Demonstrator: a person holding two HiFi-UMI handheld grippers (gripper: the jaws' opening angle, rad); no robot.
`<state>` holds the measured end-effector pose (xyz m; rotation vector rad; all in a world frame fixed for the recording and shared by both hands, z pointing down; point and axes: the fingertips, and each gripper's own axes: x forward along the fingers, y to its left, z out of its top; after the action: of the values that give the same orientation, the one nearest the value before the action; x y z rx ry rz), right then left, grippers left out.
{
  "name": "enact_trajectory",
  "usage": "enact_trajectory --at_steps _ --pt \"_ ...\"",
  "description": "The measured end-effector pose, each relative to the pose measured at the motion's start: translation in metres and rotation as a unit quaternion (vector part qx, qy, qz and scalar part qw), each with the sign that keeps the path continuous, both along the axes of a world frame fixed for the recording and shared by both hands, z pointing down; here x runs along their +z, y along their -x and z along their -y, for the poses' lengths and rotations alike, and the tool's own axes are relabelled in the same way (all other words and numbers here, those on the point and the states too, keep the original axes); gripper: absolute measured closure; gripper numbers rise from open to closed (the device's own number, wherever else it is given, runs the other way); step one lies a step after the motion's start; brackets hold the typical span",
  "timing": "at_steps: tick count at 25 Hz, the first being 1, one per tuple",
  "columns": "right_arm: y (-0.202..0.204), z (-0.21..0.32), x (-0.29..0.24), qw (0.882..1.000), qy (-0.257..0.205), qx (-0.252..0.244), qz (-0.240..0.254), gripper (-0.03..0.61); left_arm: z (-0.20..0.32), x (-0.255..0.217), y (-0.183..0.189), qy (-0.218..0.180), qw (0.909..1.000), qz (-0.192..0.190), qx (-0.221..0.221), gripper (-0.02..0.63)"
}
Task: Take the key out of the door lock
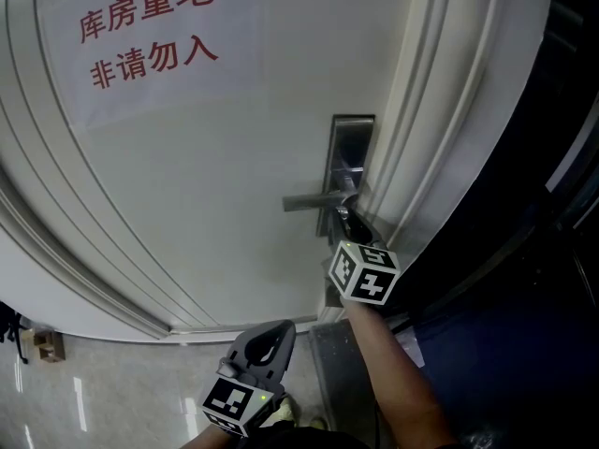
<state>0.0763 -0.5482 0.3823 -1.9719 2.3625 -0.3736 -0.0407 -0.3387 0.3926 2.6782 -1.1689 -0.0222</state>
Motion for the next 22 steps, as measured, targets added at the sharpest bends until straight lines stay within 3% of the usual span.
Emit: enact_trajectory --at_steps 9,22 --pt "-0.001 -0.022 -0.003 0.999 -0.023 -0.002 -0.045 0.465 0.0 0.002 0.002 0.003 1.0 -0.002 -0.003 0.609" --pt "-0.007 -0.074 -0.018 0.999 -0.014 -0.03 -0.003 0.463 -0.027 -0.008 -0.024 -0.01 0.9998 -0.002 0.019 0.609"
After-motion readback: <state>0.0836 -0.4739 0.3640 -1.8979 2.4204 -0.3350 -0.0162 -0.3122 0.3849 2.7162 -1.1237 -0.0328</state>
